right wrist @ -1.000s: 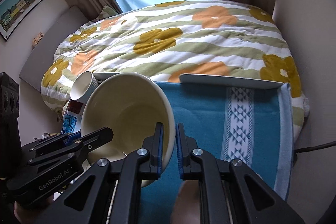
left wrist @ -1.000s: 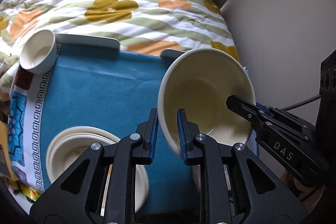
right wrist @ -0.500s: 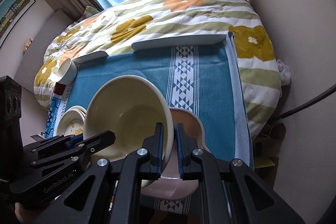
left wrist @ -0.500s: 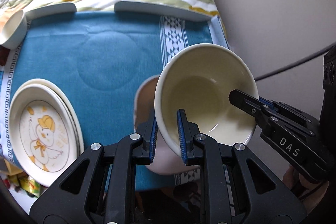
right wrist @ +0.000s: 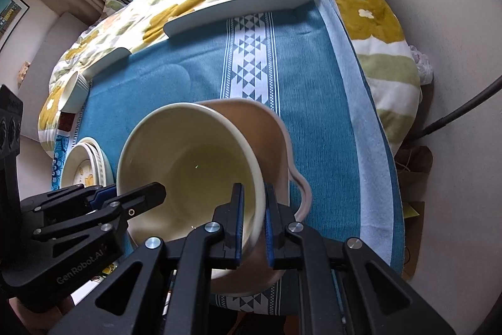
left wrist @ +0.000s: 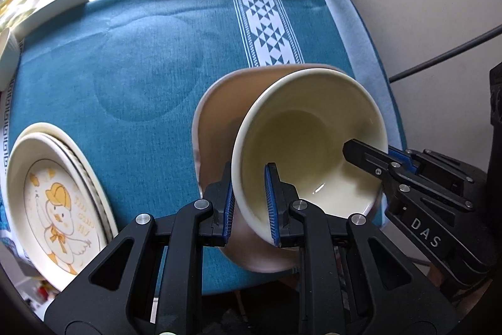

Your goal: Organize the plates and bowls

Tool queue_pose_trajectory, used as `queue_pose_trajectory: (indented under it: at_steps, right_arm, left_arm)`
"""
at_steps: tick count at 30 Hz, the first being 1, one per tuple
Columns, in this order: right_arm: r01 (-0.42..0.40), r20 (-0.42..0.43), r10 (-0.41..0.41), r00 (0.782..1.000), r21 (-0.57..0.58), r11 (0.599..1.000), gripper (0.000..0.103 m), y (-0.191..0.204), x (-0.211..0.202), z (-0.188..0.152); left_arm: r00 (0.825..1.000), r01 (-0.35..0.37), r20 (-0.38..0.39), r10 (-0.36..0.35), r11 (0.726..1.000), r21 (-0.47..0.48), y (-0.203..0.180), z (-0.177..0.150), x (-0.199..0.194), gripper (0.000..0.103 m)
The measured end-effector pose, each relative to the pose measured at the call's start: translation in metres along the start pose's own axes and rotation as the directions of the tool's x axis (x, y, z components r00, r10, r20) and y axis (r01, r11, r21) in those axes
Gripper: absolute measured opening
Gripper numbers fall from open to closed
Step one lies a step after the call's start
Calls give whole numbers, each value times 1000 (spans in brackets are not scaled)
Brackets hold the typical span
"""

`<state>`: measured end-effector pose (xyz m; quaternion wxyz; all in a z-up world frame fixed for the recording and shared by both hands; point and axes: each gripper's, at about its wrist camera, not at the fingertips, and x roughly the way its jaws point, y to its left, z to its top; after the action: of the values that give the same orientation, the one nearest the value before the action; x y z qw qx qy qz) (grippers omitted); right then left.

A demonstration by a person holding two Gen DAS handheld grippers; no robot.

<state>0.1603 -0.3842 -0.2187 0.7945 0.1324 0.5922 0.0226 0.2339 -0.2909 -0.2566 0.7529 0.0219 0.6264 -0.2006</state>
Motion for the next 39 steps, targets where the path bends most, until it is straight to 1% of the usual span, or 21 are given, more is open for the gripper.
queue_pose_trajectory:
  at_steps: [12,18,27,30,34,39]
  right_arm:
    - [19,-47,-18,999,9,1000,11,0,15,-1]
    - [24,-60,-23,998,12,1000,11,0,16,0]
    - [8,-74,-6,997,29,1000,11,-3,15,0]
    - [5,-77,-2,997,34,999,11,-3,14,0]
    - [17,-88,-15,996,17,1000,11,0,13,0]
    - [20,-88,-19,996,10,1000,11,0,10,-1]
  left_arm:
    - [999,-9,-45,10,1000,16,4,6,19,16]
    - [998,-27,-58,29,999,35,2,5,20,16]
    - [996,-54,-62,57,998,43,-1,6,20,16]
    - [995,-87,-52,90,994,67,-6,5,20,16]
    - [987,-153,-28,157,981,117,-14,1,20,16]
    - [985,-164,-25,168,978,130,-16,-1,20,16]
